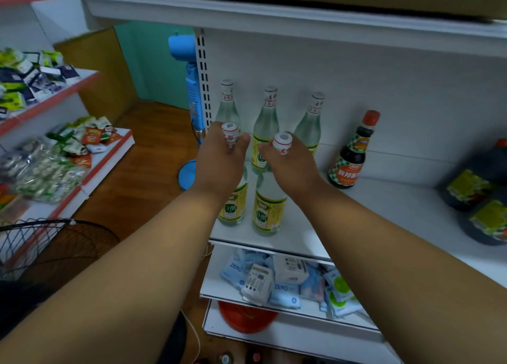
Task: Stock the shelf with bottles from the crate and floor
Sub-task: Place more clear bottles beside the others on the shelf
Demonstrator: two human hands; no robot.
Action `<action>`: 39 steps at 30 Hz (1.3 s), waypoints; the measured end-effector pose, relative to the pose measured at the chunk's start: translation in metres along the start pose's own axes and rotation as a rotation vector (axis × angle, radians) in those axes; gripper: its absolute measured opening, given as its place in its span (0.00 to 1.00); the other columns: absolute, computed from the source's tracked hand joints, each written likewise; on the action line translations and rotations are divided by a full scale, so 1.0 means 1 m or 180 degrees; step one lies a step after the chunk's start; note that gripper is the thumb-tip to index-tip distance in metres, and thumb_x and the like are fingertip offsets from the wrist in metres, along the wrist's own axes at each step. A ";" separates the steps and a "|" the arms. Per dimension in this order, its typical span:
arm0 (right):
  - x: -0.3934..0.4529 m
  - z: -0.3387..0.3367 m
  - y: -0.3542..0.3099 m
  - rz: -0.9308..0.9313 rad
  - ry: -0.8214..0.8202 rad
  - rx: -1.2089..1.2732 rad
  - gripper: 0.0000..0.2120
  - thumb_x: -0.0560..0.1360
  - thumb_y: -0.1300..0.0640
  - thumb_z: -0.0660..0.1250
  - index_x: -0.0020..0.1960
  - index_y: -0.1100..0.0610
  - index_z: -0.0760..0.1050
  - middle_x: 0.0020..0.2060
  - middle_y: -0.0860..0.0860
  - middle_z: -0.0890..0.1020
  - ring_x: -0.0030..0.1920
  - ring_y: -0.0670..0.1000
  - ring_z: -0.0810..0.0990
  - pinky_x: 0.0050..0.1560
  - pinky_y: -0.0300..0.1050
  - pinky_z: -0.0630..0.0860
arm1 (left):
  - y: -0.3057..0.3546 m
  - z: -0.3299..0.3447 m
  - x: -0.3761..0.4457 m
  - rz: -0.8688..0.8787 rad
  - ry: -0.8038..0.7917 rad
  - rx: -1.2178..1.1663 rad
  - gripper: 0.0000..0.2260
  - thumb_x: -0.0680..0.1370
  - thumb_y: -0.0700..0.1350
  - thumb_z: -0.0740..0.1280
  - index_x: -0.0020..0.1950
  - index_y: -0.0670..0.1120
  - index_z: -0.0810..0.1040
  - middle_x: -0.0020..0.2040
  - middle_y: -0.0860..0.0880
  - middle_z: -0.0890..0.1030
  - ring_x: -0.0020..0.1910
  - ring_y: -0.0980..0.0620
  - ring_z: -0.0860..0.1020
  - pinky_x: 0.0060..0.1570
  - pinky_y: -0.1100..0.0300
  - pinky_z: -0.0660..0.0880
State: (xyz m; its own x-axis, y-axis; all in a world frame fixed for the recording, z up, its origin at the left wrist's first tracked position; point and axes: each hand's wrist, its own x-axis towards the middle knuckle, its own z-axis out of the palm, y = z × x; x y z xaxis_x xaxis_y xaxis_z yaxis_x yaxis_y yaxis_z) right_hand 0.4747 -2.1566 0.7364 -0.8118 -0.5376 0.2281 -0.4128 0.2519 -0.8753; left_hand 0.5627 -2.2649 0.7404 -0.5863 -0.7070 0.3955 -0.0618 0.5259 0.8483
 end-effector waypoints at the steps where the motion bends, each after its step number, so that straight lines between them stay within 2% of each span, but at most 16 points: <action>1: -0.005 0.002 0.005 0.0007 0.0003 0.0030 0.14 0.73 0.45 0.70 0.51 0.54 0.75 0.43 0.46 0.81 0.44 0.43 0.80 0.47 0.43 0.75 | -0.004 -0.003 -0.001 0.0042 -0.0112 0.0005 0.08 0.80 0.47 0.66 0.54 0.46 0.71 0.46 0.51 0.77 0.44 0.56 0.75 0.39 0.75 0.67; 3: -0.023 0.007 0.017 0.0085 0.0050 -0.0040 0.26 0.70 0.39 0.72 0.62 0.50 0.70 0.55 0.45 0.80 0.55 0.44 0.78 0.56 0.45 0.76 | -0.015 -0.007 -0.009 0.0002 -0.0244 -0.0073 0.11 0.79 0.47 0.67 0.59 0.47 0.71 0.52 0.51 0.77 0.49 0.57 0.76 0.47 0.73 0.70; 4: -0.036 0.011 0.025 0.0197 0.0106 -0.0088 0.32 0.67 0.38 0.73 0.66 0.48 0.67 0.60 0.44 0.77 0.59 0.44 0.76 0.59 0.45 0.75 | -0.024 -0.008 -0.017 -0.0100 -0.0216 -0.0087 0.15 0.78 0.48 0.68 0.62 0.47 0.70 0.56 0.51 0.77 0.54 0.56 0.76 0.53 0.68 0.71; 6: -0.058 0.022 0.040 0.0351 0.0224 -0.0116 0.41 0.64 0.40 0.77 0.71 0.46 0.62 0.64 0.44 0.73 0.63 0.45 0.73 0.64 0.46 0.73 | -0.046 -0.006 -0.037 -0.0482 -0.0096 -0.0031 0.25 0.75 0.49 0.72 0.69 0.47 0.68 0.63 0.52 0.73 0.63 0.55 0.72 0.61 0.61 0.69; 9: -0.069 0.032 0.056 0.0392 0.0275 -0.0062 0.50 0.63 0.44 0.79 0.76 0.45 0.55 0.69 0.46 0.70 0.69 0.47 0.69 0.69 0.50 0.70 | -0.075 0.005 -0.064 -0.0932 -0.0196 -0.0319 0.37 0.69 0.48 0.76 0.74 0.49 0.63 0.67 0.52 0.72 0.66 0.56 0.72 0.64 0.58 0.71; 11: -0.060 0.033 0.059 0.0387 0.0260 -0.0161 0.49 0.64 0.47 0.79 0.76 0.46 0.54 0.69 0.47 0.70 0.69 0.48 0.70 0.68 0.51 0.71 | -0.086 0.014 -0.066 -0.0962 -0.0250 -0.0366 0.37 0.66 0.49 0.76 0.72 0.52 0.64 0.63 0.54 0.75 0.62 0.57 0.76 0.60 0.54 0.76; 14: -0.045 0.034 0.060 0.0326 0.0192 -0.0303 0.47 0.66 0.48 0.79 0.76 0.48 0.54 0.69 0.49 0.72 0.67 0.50 0.73 0.65 0.49 0.73 | -0.086 0.021 -0.056 -0.0795 -0.0231 0.0068 0.27 0.69 0.46 0.77 0.63 0.56 0.69 0.56 0.58 0.77 0.55 0.59 0.77 0.51 0.61 0.74; 19: -0.015 0.036 0.065 0.0394 0.0256 -0.0383 0.41 0.66 0.50 0.79 0.72 0.53 0.61 0.63 0.51 0.77 0.61 0.53 0.78 0.58 0.45 0.74 | -0.093 0.021 -0.027 -0.0456 -0.0213 0.0133 0.25 0.71 0.38 0.75 0.65 0.45 0.72 0.55 0.53 0.75 0.55 0.60 0.72 0.52 0.69 0.68; 23: 0.004 0.040 0.064 0.0604 0.0357 -0.0439 0.36 0.66 0.49 0.79 0.66 0.53 0.64 0.58 0.50 0.79 0.58 0.55 0.79 0.54 0.44 0.73 | -0.107 0.024 -0.002 -0.0457 -0.0146 0.0123 0.28 0.70 0.38 0.75 0.68 0.45 0.70 0.61 0.49 0.76 0.61 0.53 0.74 0.59 0.61 0.71; 26: 0.010 0.044 0.064 0.0695 0.0397 -0.0435 0.35 0.66 0.48 0.79 0.64 0.53 0.64 0.56 0.50 0.79 0.57 0.55 0.79 0.53 0.45 0.74 | -0.120 0.033 -0.006 -0.0762 -0.0039 0.0024 0.33 0.65 0.42 0.79 0.66 0.49 0.69 0.59 0.50 0.76 0.59 0.51 0.77 0.58 0.54 0.77; 28: 0.015 0.046 0.064 0.0748 0.0377 -0.0437 0.34 0.66 0.49 0.80 0.63 0.53 0.65 0.55 0.49 0.79 0.56 0.53 0.79 0.52 0.44 0.73 | -0.131 0.040 -0.011 -0.0926 0.0125 0.0191 0.34 0.62 0.48 0.81 0.64 0.47 0.71 0.57 0.47 0.77 0.57 0.47 0.78 0.53 0.48 0.79; 30: 0.021 0.047 0.064 0.0735 0.0310 -0.0420 0.33 0.66 0.50 0.80 0.62 0.53 0.65 0.53 0.48 0.79 0.55 0.52 0.79 0.50 0.42 0.72 | -0.136 0.044 -0.015 -0.0958 0.0265 0.0261 0.30 0.63 0.48 0.81 0.60 0.45 0.73 0.55 0.46 0.77 0.54 0.48 0.78 0.48 0.51 0.79; 32: 0.026 0.050 0.064 0.0741 0.0295 -0.0433 0.32 0.65 0.49 0.80 0.60 0.53 0.65 0.53 0.48 0.78 0.54 0.51 0.79 0.49 0.42 0.72 | -0.134 0.046 -0.014 -0.0938 0.0324 0.0210 0.25 0.66 0.46 0.80 0.58 0.47 0.73 0.52 0.51 0.77 0.52 0.52 0.77 0.45 0.57 0.74; 34: 0.027 0.056 0.067 0.0844 0.0418 -0.0474 0.33 0.63 0.47 0.81 0.59 0.55 0.66 0.54 0.51 0.79 0.53 0.53 0.80 0.47 0.43 0.73 | -0.135 0.048 -0.011 -0.0900 0.0277 0.0185 0.21 0.68 0.46 0.78 0.57 0.50 0.74 0.50 0.54 0.78 0.50 0.53 0.78 0.44 0.58 0.74; 36: 0.023 0.066 0.074 0.0965 0.0603 -0.0558 0.35 0.61 0.45 0.81 0.58 0.56 0.67 0.55 0.53 0.78 0.53 0.55 0.80 0.48 0.46 0.76 | -0.136 0.050 -0.007 -0.0911 0.0196 0.0184 0.22 0.70 0.45 0.76 0.60 0.51 0.74 0.52 0.53 0.81 0.52 0.53 0.80 0.47 0.56 0.76; 39: 0.020 0.076 0.083 0.1079 0.0665 -0.0605 0.34 0.63 0.45 0.80 0.60 0.56 0.66 0.58 0.54 0.77 0.57 0.57 0.79 0.55 0.50 0.77 | -0.137 0.053 -0.006 -0.0986 0.0198 0.0234 0.32 0.72 0.46 0.75 0.72 0.50 0.65 0.63 0.51 0.78 0.62 0.51 0.77 0.59 0.49 0.76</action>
State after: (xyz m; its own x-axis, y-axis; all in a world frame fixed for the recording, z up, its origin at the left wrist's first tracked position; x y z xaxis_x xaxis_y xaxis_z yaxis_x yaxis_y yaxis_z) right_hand 0.4556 -2.2075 0.6365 -0.9724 -0.2298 0.0399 -0.1615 0.5401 -0.8260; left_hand 0.5318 -2.3075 0.6033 -0.4800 -0.8652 0.1451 -0.2891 0.3121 0.9050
